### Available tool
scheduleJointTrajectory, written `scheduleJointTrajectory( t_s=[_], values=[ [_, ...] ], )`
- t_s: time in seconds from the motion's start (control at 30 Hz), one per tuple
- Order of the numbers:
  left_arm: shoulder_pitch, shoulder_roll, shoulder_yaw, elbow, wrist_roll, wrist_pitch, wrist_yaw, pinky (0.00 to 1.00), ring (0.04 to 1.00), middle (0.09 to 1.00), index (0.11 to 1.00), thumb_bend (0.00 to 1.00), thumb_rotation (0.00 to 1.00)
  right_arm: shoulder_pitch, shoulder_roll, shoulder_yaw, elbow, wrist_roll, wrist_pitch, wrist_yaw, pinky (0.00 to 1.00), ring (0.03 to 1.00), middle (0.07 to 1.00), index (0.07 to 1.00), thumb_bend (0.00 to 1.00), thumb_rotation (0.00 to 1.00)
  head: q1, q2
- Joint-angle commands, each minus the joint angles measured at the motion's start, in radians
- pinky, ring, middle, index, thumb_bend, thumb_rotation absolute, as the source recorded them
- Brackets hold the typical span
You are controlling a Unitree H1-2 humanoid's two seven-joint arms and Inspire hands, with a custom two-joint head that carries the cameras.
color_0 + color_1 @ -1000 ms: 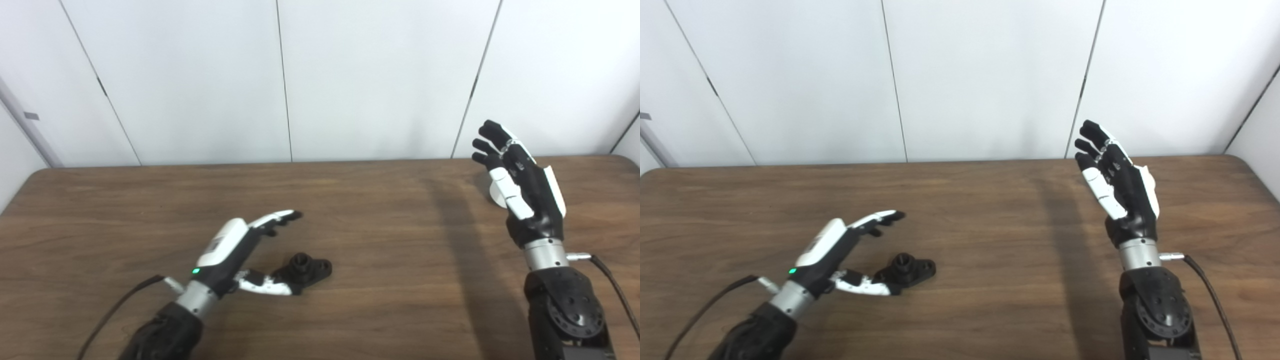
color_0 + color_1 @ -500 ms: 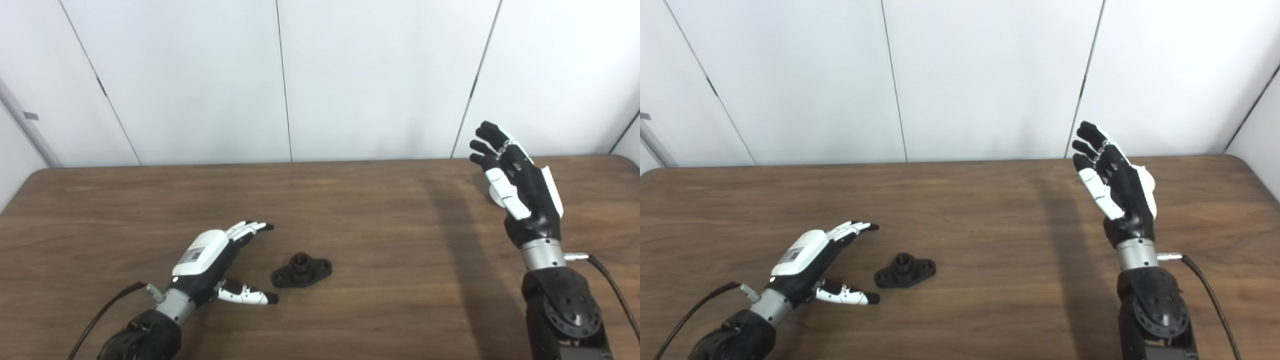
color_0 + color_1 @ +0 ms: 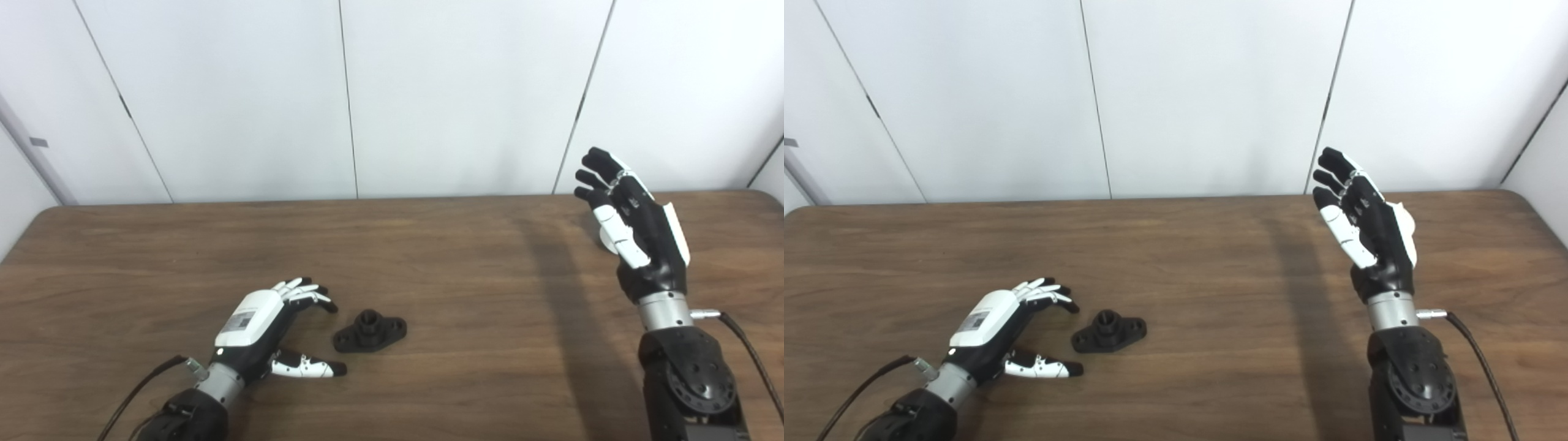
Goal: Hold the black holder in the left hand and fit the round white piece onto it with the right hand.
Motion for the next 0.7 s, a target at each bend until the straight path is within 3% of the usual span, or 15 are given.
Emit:
scheduleJointTrajectory(
  t_s=[0.0,0.1,0.27,0.67],
  values=[
    [0.0,0.007,-0.028,0.014,0.026,-0.019,-0.005,0.93,0.942,0.842,0.644,1.0,0.44,-0.03,0.002,-0.001,-0.032,0.0,-0.019,-0.009,0.79,0.829,0.861,0.831,0.47,0.59,-0.001,0.001],
    [-0.004,0.004,-0.042,0.019,0.038,-0.016,0.005,0.94,0.95,0.834,0.636,1.0,0.48,-0.028,0.004,0.001,-0.038,-0.005,-0.014,-0.011,0.79,0.827,0.86,0.83,0.46,0.59,-0.001,0.002],
    [-0.008,-0.004,-0.053,0.038,0.028,-0.017,0.015,0.99,0.95,0.832,0.632,1.0,0.45,-0.026,0.008,0.003,-0.051,-0.009,-0.002,-0.013,0.79,0.834,0.863,0.835,0.44,0.58,-0.004,0.001],
    [-0.013,-0.01,-0.075,0.04,0.015,0.004,0.002,1.0,0.955,0.837,0.634,1.0,0.36,-0.029,0.01,0.001,-0.061,0.002,0.011,-0.016,0.81,0.839,0.861,0.834,0.45,0.58,-0.018,0.006]
  ],
)
